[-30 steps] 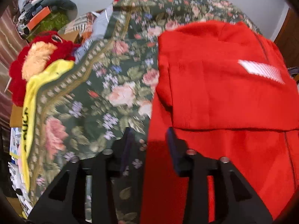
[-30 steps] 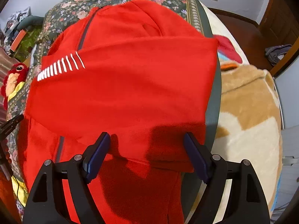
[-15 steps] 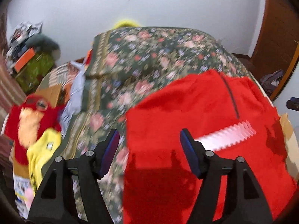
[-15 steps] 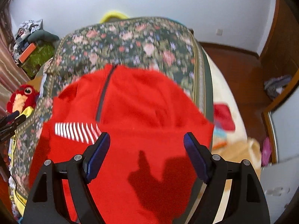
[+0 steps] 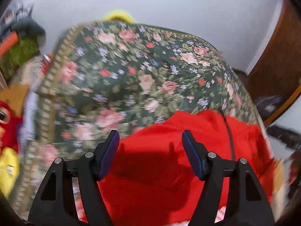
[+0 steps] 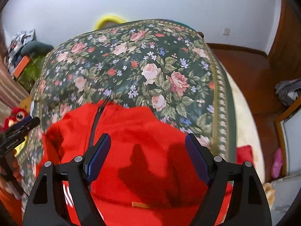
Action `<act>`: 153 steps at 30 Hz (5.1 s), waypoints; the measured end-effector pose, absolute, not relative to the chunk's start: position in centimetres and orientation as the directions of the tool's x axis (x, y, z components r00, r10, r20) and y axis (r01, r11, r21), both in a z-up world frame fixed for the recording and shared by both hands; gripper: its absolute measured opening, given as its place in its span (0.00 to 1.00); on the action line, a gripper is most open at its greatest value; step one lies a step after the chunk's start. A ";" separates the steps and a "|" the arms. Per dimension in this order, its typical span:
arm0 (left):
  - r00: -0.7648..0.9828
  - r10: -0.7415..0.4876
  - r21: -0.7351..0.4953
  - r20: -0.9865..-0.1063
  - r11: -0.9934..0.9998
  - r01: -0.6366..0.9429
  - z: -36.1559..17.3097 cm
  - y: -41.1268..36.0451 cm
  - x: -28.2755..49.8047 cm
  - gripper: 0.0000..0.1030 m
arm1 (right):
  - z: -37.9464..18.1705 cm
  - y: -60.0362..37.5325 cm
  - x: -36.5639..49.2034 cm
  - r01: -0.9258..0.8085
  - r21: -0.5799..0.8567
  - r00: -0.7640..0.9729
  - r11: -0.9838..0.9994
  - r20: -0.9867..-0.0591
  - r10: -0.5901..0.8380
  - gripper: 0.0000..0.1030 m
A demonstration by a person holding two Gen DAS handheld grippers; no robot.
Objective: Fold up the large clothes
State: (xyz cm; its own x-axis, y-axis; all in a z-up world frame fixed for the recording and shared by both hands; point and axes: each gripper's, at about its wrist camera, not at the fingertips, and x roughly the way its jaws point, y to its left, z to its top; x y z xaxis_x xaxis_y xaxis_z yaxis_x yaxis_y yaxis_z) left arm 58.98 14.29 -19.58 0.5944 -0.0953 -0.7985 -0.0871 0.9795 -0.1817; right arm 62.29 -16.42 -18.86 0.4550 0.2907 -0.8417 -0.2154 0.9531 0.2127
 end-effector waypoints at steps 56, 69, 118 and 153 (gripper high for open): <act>0.522 -0.117 -0.014 -0.845 0.980 0.197 -16.1 6.4 36.6 0.50 | -23.0 -13.9 37.9 -0.515 0.237 0.319 0.823 -0.839 0.442 0.06; 0.565 -0.066 0.046 -0.823 0.982 0.182 -14.9 2.3 43.5 0.58 | -22.3 -19.3 38.0 -0.352 0.276 0.359 0.894 -0.843 0.401 0.18; 0.527 -0.058 -0.115 -0.848 0.991 -0.075 -20.4 15.7 28.5 0.58 | -19.4 -23.3 38.0 -0.115 0.347 0.463 0.931 -0.810 0.360 0.56; 0.501 -0.047 -0.244 -0.864 0.910 -0.336 -26.7 24.5 43.7 0.03 | -20.7 -26.5 47.6 -0.042 0.057 0.642 0.997 -0.763 0.071 0.03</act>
